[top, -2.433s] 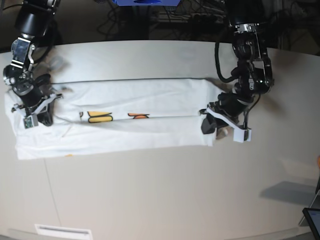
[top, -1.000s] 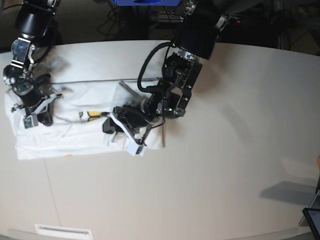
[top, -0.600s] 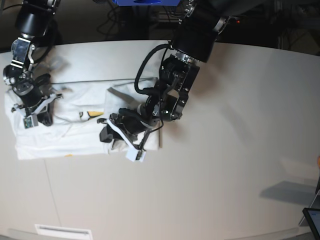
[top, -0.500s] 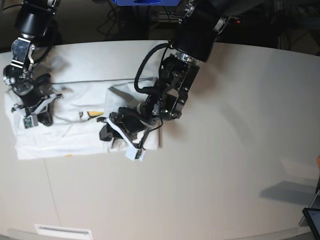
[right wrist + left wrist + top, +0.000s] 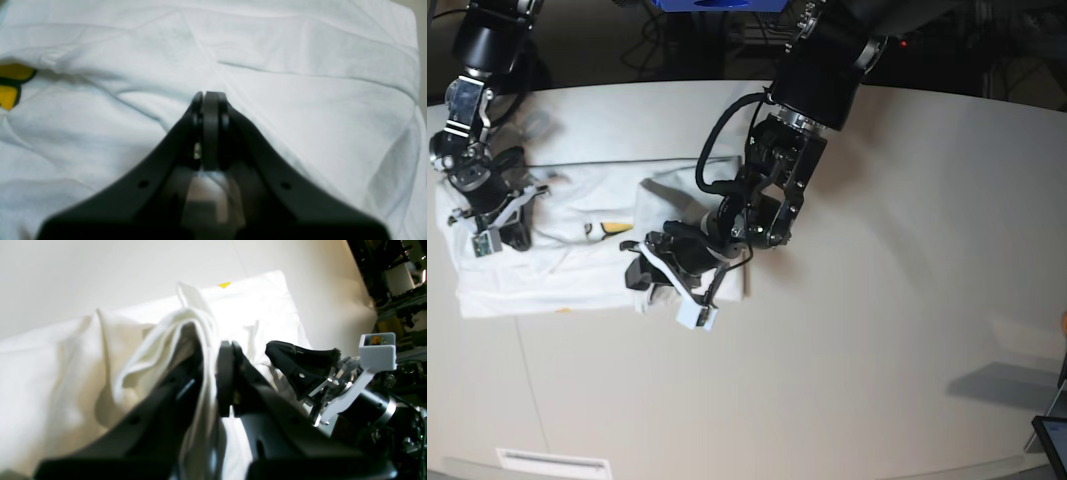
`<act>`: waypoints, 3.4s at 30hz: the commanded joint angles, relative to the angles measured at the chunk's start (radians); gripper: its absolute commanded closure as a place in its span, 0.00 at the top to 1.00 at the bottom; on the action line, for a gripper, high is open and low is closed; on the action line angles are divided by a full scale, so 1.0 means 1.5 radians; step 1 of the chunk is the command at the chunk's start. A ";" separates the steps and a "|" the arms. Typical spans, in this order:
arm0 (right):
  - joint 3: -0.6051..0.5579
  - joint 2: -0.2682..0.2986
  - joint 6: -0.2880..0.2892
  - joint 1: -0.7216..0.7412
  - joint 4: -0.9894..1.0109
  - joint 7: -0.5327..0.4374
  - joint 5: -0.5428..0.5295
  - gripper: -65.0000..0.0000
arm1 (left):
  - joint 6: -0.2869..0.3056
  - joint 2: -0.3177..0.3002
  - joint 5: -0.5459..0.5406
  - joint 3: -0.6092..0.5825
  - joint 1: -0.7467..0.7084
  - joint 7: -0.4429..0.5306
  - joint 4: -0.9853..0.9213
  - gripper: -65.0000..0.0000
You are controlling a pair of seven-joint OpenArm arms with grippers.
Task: Fold the T-shirt properly
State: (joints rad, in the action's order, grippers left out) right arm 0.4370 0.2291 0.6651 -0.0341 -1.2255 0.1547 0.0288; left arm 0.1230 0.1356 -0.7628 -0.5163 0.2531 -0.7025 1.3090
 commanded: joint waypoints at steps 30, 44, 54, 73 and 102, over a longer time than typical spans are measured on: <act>-0.003 0.009 -0.001 0.000 0.001 0.038 0.023 0.00 | 0.010 0.014 -0.016 -0.056 0.049 0.017 -0.022 0.36; -0.004 0.005 -0.001 -0.001 0.004 0.038 0.023 0.00 | 0.011 0.014 -0.017 -0.106 0.102 0.068 -0.013 0.37; -0.004 0.005 -0.001 -0.001 0.001 0.038 0.023 0.00 | 0.005 -0.067 -0.012 -0.238 0.083 0.072 0.105 0.21; -0.005 0.005 -0.001 -0.001 0.001 0.038 0.023 0.00 | -0.100 -0.077 0.401 -0.173 -0.060 0.074 0.126 0.00; -0.029 -0.011 0.000 -0.047 -0.140 0.067 0.022 0.00 | -0.100 -0.217 0.402 -0.170 -0.077 0.070 0.109 0.00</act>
State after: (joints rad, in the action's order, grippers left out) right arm 0.3862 0.1947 0.6758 -0.1120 -1.4193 0.2729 0.0658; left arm -0.0109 -0.1848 -0.1757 -0.7773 0.1276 -0.5678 1.4643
